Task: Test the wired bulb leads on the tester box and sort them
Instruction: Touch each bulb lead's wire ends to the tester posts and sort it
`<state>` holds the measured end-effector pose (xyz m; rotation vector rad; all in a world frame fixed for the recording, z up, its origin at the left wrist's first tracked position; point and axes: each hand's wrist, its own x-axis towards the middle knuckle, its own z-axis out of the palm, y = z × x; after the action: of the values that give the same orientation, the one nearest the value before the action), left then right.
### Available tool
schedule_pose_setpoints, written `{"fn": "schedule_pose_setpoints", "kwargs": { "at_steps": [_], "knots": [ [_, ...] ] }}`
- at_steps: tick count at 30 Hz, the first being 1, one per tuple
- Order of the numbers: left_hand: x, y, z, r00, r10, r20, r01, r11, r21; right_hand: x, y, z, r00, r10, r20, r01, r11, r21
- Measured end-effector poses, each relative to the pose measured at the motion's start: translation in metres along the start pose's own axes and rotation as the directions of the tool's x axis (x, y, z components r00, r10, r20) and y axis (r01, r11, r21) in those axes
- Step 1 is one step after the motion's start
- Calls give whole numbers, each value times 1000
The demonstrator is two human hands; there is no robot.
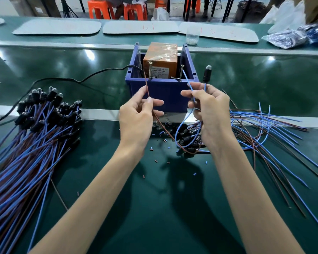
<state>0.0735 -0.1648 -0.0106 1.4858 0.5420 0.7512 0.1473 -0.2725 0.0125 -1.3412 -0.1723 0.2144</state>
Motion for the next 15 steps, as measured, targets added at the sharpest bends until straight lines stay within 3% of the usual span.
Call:
{"fn": "schedule_pose_setpoints", "kwargs": {
  "at_steps": [4, 8, 15],
  "knots": [
    [4, -3, -4, 997, 77, -12, -76, 995, 67, 3, 4, 0, 1000, -10, -23, 10, 1000, 14],
    [11, -6, -7, 999, 40, -33, -38, 997, 60, 5, 6, 0, 997, -8, -82, 10, 1000, 15],
    [27, -3, -8, 996, 6, -85, -8, 1000, -26, 5, 5, -3, 1000, 14, -28, -14, 1000, 11]
  ]
}}
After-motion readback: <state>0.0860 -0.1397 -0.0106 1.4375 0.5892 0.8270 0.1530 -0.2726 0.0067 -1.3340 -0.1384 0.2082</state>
